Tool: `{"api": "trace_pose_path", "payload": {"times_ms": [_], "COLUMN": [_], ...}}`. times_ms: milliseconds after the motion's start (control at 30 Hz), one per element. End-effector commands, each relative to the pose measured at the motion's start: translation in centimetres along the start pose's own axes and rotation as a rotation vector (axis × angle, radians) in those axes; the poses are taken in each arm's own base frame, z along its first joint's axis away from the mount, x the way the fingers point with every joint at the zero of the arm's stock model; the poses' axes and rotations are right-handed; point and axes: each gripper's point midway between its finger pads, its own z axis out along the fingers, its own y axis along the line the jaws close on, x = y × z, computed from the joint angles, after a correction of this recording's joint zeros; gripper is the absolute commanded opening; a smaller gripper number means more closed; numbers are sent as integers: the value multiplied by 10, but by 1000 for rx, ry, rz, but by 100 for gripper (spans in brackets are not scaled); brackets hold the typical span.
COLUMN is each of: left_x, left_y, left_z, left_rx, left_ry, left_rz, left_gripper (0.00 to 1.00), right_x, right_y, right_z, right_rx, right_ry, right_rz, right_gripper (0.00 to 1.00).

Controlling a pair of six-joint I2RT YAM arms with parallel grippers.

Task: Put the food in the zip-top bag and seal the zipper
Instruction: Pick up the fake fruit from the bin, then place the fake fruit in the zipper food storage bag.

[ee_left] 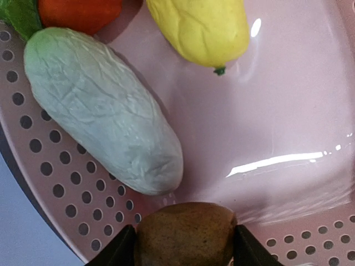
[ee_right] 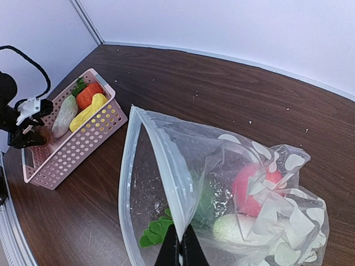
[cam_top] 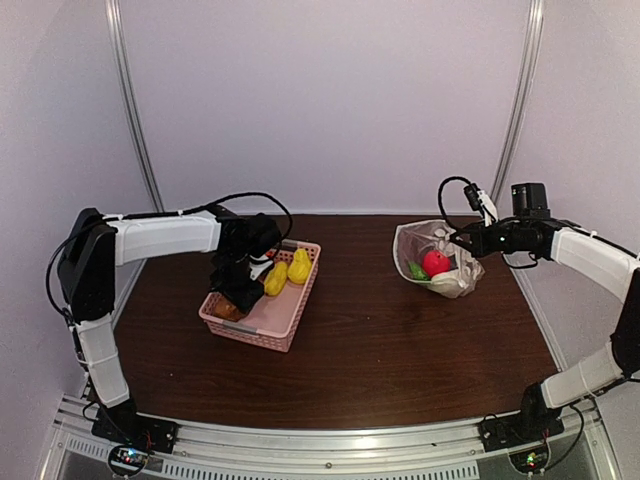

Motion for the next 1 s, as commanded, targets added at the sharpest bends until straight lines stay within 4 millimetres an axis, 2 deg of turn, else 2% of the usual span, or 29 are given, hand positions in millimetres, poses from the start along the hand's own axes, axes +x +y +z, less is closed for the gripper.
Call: {"api": "trace_pose_path", "payload": {"times_ms": [0, 100, 200, 333, 467, 533, 633, 767, 900, 967], "left_x": [-11, -24, -52, -112, -168, -185, -201, -219, -233, -240], "left_y": [-1, -3, -20, -62, -115, -137, -155, -163, -180, -191], "left_z": [-34, -63, -97, -154, -228, -258, -295, -309, -310, -304], "left_rx": [20, 28, 90, 267, 583, 735, 916, 1044, 1157, 1187], "left_ry": [-33, -85, -196, -441, -765, -895, -1077, -1197, -1246, -1244], "left_rz": [13, 9, 11, 16, 23, 17, -24, -168, -220, -238], "left_gripper": [36, 36, 37, 37, 35, 35, 35, 35, 35, 34], "right_x": [-5, -5, -6, -7, -6, -6, -9, -16, -22, -23], "right_y": [1, 1, 2, 2, 4, 6, 9, 12, 16, 19], "right_z": [-6, -7, -7, -7, -5, -3, -1, 0, 1, 2], "right_rx": [1, 2, 1, -4, -24, -41, -74, -101, -129, -149], "right_ry": [-26, -25, -26, -20, -16, -11, -7, 23, 43, 51], "right_rz": [-4, -5, -7, -2, 41, 62, 101, 155, 182, 199], "right_gripper": [0, 0, 0, 0, 0, 0, 0, 0, 0, 0]}}
